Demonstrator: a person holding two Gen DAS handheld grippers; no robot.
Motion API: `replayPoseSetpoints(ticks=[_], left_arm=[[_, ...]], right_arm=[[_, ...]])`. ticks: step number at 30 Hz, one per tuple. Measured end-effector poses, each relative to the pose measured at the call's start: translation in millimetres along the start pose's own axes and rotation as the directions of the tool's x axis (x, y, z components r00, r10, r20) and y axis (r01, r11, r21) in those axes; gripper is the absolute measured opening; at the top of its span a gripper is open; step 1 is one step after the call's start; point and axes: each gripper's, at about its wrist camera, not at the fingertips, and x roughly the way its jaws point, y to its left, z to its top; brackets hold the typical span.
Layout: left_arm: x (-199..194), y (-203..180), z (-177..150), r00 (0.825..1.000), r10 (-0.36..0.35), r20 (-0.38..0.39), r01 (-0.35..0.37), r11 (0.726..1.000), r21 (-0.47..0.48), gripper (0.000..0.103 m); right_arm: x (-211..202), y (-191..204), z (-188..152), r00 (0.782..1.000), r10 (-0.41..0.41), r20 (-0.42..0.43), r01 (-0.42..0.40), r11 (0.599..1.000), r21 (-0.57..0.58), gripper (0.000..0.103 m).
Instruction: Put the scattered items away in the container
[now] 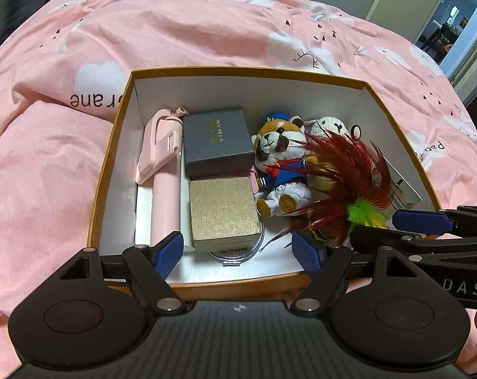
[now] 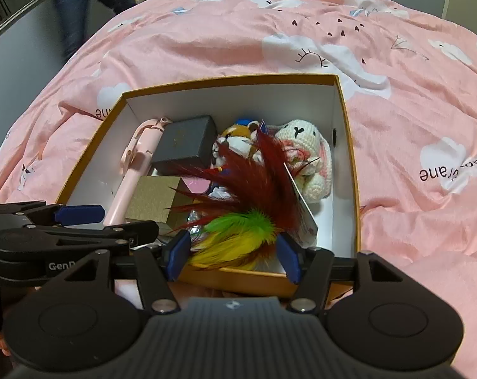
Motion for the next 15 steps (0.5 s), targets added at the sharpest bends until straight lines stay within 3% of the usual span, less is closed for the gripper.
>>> replayPoseSetpoints(ticks=[15], left_arm=[[2.8, 2.9, -0.1, 1.000, -0.010, -0.012, 0.009, 1.000, -0.025, 0.089]], right_arm=[[1.7, 0.3, -1.4, 1.000, 0.000, -0.005, 0.000, 1.000, 0.003, 0.064]])
